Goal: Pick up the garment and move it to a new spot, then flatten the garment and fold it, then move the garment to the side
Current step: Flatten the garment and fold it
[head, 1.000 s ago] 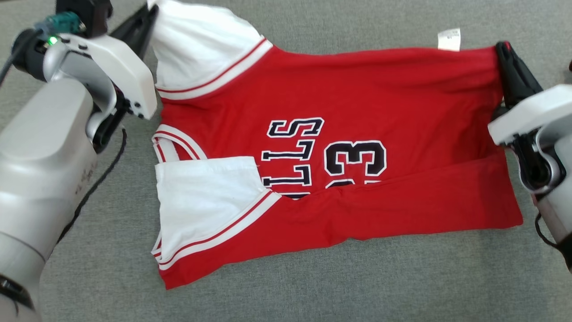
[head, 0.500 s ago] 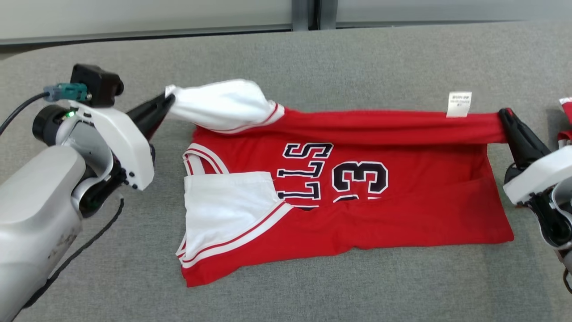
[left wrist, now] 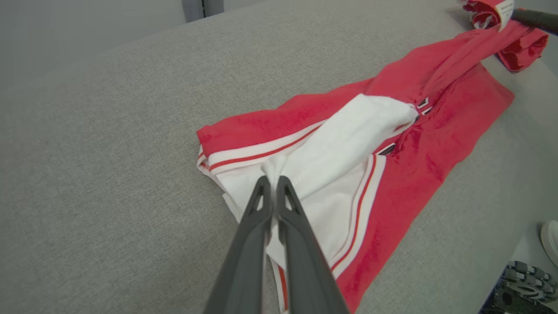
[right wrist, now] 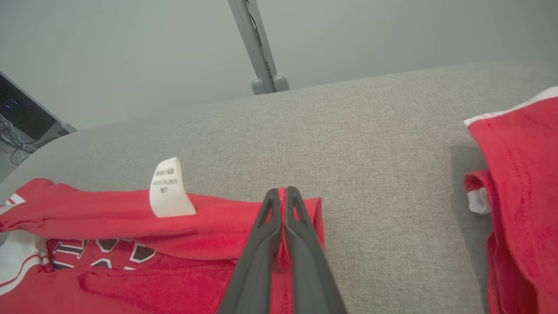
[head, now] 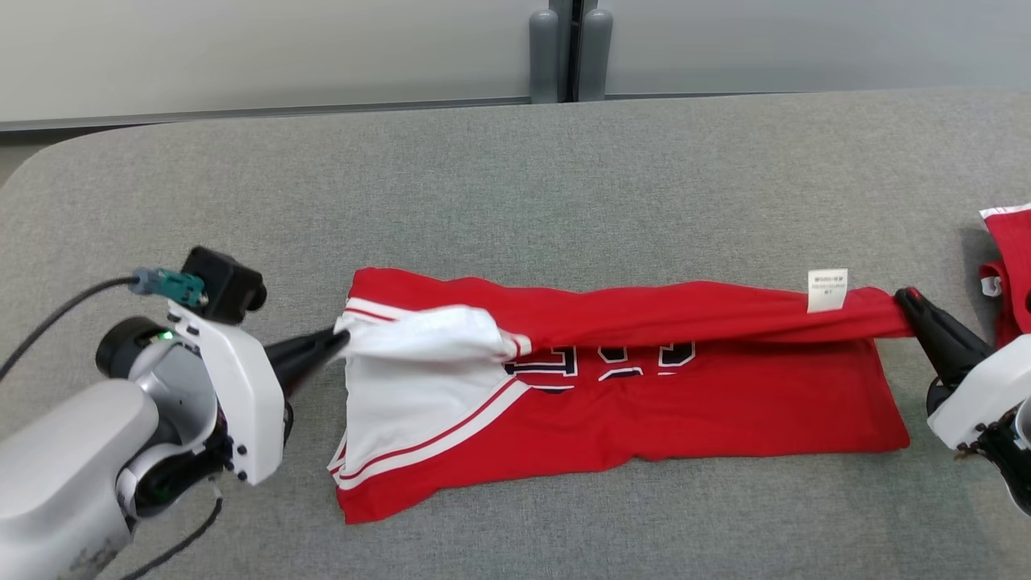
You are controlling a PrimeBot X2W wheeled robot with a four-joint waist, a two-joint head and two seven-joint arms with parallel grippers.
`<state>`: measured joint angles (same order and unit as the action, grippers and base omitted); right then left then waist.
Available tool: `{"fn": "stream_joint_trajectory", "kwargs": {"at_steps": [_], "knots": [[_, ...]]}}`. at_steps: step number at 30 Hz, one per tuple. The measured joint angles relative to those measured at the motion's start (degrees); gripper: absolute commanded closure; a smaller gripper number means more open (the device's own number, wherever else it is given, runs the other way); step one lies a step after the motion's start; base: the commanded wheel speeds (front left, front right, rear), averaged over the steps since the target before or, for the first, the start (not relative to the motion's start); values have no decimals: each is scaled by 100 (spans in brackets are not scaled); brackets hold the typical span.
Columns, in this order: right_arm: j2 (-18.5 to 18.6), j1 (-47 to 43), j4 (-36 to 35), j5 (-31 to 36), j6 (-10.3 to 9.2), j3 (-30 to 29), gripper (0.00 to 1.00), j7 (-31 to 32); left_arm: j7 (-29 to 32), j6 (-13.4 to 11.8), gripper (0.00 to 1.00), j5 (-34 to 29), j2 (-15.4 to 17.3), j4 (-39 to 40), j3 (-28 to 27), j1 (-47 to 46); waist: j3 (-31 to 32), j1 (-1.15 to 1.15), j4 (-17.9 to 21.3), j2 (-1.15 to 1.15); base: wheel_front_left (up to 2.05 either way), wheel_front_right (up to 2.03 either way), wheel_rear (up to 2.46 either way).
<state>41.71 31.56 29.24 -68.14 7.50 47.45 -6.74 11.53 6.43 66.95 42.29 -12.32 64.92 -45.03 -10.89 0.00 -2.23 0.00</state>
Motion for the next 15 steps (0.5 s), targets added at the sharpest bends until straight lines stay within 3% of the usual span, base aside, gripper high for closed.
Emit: {"fn": "stream_joint_trajectory", "kwargs": {"at_steps": [12, 13, 14, 15], "knots": [[292, -230, -363, -500, 0, 387, 100, 550, 470, -175, 100, 320, 201, 471, 276, 477, 121, 0, 98, 0, 0, 0, 0], [316, -240, -361, -553, 0, 408, 60, 598, 486, -193, 100, 320, 207, 497, 285, 488, 133, 0, 106, 0, 0, 0, 0], [332, -243, -342, -610, 0, 415, 0, 666, 486, -204, 100, 319, 208, 513, 290, 492, 143, 0, 113, 0, 0, 0, 0], [361, -244, -338, -650, 0, 455, 0, 760, 495, -222, 100, 319, 209, 525, 302, 494, 151, 0, 118, 0, 0, 0, 0]]}}
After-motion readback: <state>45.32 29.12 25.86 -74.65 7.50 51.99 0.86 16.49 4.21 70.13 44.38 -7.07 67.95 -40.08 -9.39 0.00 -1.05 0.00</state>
